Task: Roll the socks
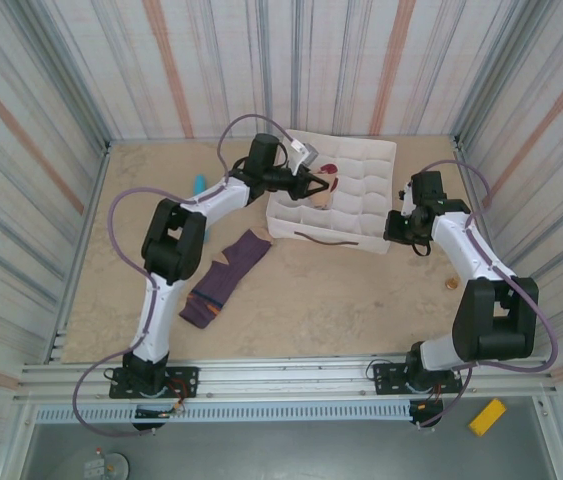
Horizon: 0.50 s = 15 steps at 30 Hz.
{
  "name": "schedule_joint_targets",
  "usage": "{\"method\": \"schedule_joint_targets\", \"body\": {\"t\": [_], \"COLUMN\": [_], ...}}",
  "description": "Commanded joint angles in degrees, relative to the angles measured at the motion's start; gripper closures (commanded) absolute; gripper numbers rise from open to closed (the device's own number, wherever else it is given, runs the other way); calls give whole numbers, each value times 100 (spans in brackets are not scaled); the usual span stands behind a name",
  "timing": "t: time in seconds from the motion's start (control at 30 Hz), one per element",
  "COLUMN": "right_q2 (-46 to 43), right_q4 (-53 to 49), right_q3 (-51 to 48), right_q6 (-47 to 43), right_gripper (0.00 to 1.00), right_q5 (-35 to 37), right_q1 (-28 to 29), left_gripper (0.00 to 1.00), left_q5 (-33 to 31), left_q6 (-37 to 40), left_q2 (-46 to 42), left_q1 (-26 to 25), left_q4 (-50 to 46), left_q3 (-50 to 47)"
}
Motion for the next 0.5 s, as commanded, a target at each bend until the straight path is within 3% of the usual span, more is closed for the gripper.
{"method": "schedule_joint_targets", "body": {"t": [0.0,0.23,0.47], "right_q2": [142,279,385], "right_q4": [-142,-133,-186], "right_q3": [123,152,211], "right_q6": [-146,-102,-76], "right_gripper": [100,100,100], "right_q5": [27,25,-24], "right_q1": [-27,-49,-95], "left_gripper": [100,100,100], "left_q5": [249,222,-339], "left_q6": [182,364,840], "left_q2": [137,163,-43], "left_q1": [35,63,33], "left_q4": [109,182,672], "left_q3": [209,93,-517]}}
